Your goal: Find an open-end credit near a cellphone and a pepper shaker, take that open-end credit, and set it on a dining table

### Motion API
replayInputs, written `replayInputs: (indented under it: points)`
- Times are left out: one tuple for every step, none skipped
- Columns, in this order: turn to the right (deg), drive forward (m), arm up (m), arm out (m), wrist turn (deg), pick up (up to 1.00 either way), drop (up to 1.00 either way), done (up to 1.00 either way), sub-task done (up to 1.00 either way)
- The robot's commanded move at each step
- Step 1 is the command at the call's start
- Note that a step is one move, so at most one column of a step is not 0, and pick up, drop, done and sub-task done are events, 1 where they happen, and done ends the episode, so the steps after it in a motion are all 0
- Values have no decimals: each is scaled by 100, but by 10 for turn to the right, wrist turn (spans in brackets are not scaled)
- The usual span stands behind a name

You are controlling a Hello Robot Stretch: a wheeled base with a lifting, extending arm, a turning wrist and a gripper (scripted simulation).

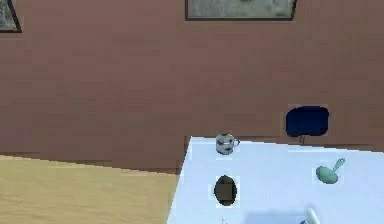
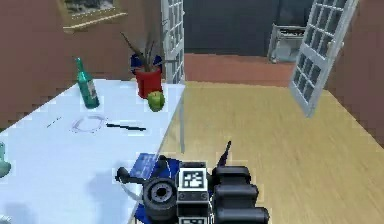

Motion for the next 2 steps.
replayInputs:
  points:
    - [-450, 0, 0, 0, 0, 0, 0, 0, 0]
    - [-210, 0, 0, 0, 0, 0, 0, 0, 0]
